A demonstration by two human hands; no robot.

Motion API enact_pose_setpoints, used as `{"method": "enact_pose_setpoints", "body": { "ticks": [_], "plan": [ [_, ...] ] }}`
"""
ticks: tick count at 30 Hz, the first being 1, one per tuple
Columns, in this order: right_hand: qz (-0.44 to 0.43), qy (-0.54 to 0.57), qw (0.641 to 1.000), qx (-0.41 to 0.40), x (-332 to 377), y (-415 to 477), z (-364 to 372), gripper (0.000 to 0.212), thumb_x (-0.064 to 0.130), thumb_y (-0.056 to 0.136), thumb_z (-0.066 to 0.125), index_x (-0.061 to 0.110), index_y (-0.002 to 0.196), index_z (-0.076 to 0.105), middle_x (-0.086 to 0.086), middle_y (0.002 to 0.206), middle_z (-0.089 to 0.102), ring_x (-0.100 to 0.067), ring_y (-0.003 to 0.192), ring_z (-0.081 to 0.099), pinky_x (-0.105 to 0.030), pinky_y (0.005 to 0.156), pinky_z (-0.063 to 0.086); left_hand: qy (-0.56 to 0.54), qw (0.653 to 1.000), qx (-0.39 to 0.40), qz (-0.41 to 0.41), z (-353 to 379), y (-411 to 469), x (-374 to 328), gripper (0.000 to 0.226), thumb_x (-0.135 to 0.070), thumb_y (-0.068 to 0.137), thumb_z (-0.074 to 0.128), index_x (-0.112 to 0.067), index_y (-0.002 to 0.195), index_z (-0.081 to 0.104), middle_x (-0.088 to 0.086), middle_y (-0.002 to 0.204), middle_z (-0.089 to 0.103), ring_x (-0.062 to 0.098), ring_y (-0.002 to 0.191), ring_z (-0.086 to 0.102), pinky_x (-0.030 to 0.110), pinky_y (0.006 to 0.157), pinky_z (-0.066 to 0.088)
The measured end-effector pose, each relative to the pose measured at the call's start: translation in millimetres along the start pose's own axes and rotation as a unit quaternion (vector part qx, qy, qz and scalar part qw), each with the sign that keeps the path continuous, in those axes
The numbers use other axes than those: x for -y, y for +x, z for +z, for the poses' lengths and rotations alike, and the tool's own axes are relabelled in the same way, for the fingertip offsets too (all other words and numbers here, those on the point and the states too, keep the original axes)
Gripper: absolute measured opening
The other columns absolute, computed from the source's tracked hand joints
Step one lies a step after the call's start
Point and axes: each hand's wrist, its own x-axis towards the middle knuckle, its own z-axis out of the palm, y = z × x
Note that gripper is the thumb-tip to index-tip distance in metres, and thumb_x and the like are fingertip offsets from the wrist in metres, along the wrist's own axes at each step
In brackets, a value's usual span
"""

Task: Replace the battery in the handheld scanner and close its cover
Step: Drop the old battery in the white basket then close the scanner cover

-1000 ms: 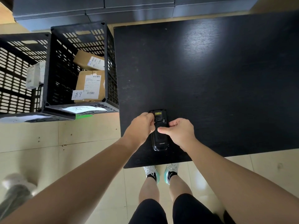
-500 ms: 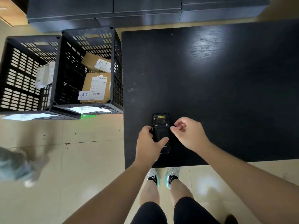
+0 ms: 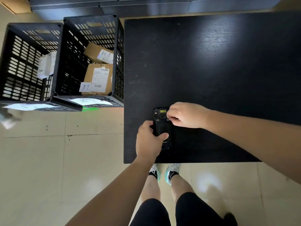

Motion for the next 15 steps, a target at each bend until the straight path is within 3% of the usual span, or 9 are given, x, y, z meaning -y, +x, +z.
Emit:
{"method": "enact_pose_setpoints", "body": {
  "ticks": [8, 15],
  "plan": [
    [-0.045, -0.032, 0.998, 0.039, -4.5, 6.3, -3.9, 0.009, 0.017, 0.092, 0.057, 0.013, 0.093, 0.065, 0.000, 0.089, 0.062, -0.021, 0.090, 0.057, -0.040, 0.068, 0.056, -0.007, 1.000, 0.000, -0.008, 0.3, -2.6, 0.4, 0.055, -0.034, 0.074, 0.084, -0.024, 0.122, 0.059, -0.002, 0.110, 0.060, 0.013, 0.094, 0.058, 0.022, 0.071, 0.041],
    [0.012, 0.000, 0.999, 0.046, -0.5, 5.6, -0.1, 0.008, 0.017, 0.092, 0.056, 0.013, 0.088, 0.063, 0.001, 0.092, 0.062, -0.019, 0.093, 0.057, -0.031, 0.071, 0.050, -0.014, 1.000, 0.000, -0.008, 1.7, -4.1, 0.2, 0.057, -0.033, 0.076, 0.082, -0.023, 0.126, 0.056, -0.002, 0.114, 0.059, 0.014, 0.097, 0.058, 0.025, 0.074, 0.045]
  ]
}}
